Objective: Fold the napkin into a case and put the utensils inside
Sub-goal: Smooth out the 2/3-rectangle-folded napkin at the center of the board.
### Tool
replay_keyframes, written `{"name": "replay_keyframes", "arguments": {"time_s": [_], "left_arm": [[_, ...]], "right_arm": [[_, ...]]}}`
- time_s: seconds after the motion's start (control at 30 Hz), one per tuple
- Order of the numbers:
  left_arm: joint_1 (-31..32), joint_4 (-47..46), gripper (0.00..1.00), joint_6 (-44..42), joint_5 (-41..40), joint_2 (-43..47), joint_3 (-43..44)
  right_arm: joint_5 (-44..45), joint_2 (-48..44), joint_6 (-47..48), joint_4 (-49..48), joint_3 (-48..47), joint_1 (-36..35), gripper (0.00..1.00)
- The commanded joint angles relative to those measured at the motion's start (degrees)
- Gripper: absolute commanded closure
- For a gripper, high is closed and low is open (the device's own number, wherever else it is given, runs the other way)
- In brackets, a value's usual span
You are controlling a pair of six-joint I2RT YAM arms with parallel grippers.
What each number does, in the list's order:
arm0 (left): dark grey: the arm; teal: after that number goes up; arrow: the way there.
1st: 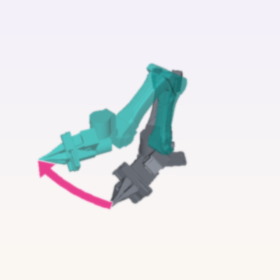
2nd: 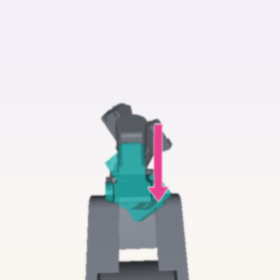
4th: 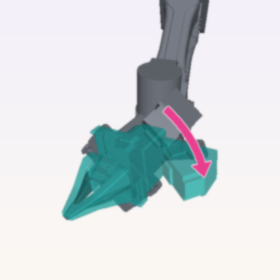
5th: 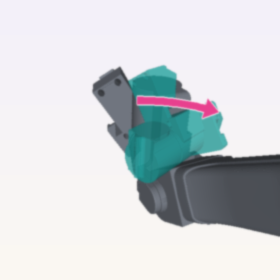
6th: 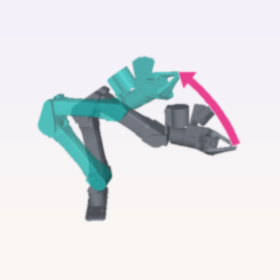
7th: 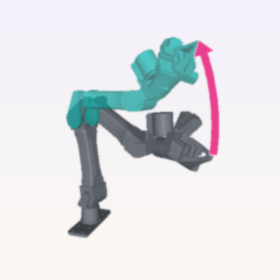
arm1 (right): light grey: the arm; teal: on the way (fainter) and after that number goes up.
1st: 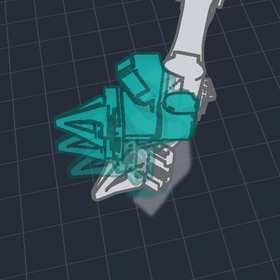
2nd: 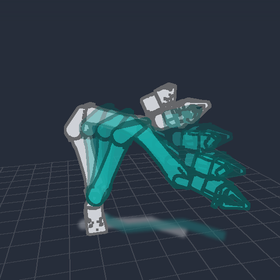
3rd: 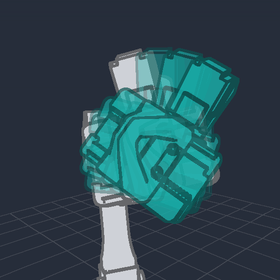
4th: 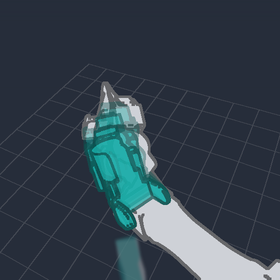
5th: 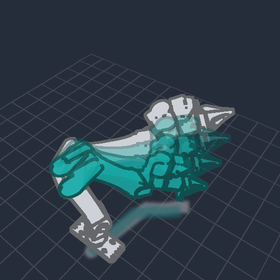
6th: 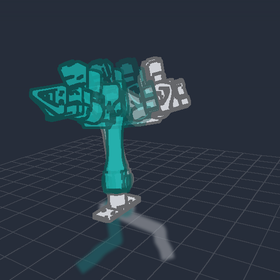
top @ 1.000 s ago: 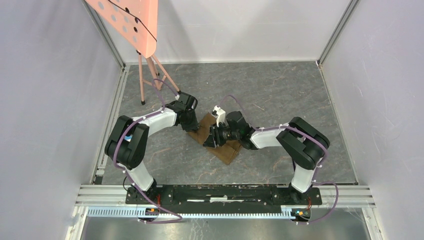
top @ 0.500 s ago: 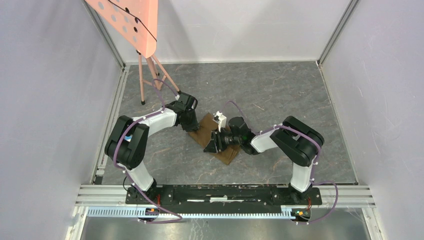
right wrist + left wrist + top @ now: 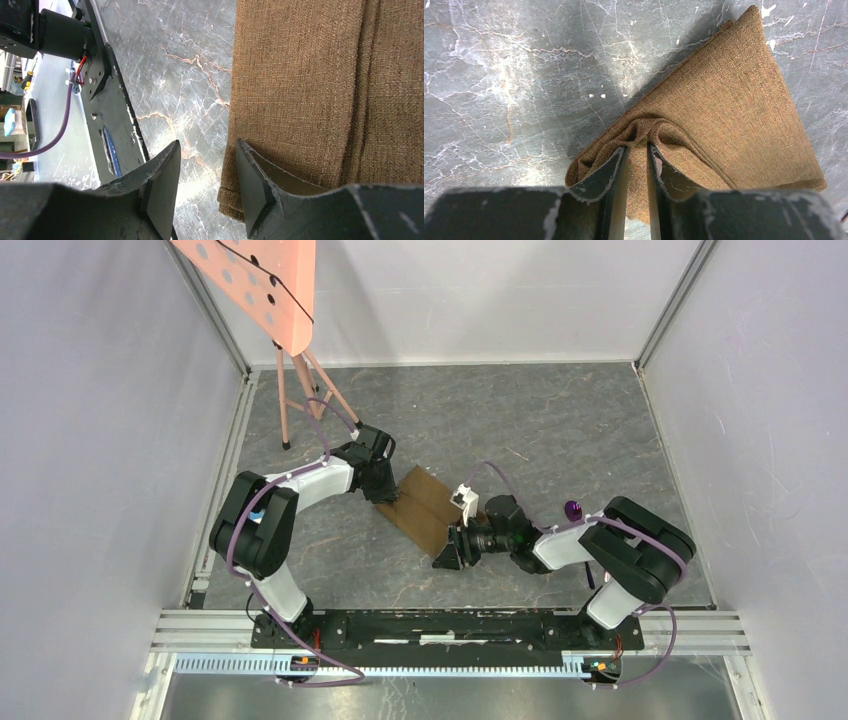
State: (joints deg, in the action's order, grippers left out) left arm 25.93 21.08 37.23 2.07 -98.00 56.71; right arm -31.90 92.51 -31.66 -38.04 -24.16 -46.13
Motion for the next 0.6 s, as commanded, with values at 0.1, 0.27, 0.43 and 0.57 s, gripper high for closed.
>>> {"name": "replay_keyframes", "arguments": {"time_s": [0.1, 0.27, 0.43, 0.57], "left_arm": [[-0.4, 0.4, 0.73, -3.1, -0.6, -1.0, -0.5], [-0.3, 1.3, 0.69, -3.6, 1.0, 0.6, 0.3], [-0.3, 2.9, 0.56, -3.8, 4.8, 5.3, 2.1], [-0.2, 4.2, 0.52, -3.6, 7.6, 8.7, 3.3]], "right_arm": [[1.0, -5.4, 2.2, 2.3, 3.8, -0.7, 0.49], [4.1, -10.7, 7.6, 11.2, 0.4, 0.9, 0.48], [1.6, -6.3, 6.2, 7.0, 0.9, 1.1, 0.49], [1.6, -1.3, 6.4, 5.5, 0.7, 1.2, 0.52]]}}
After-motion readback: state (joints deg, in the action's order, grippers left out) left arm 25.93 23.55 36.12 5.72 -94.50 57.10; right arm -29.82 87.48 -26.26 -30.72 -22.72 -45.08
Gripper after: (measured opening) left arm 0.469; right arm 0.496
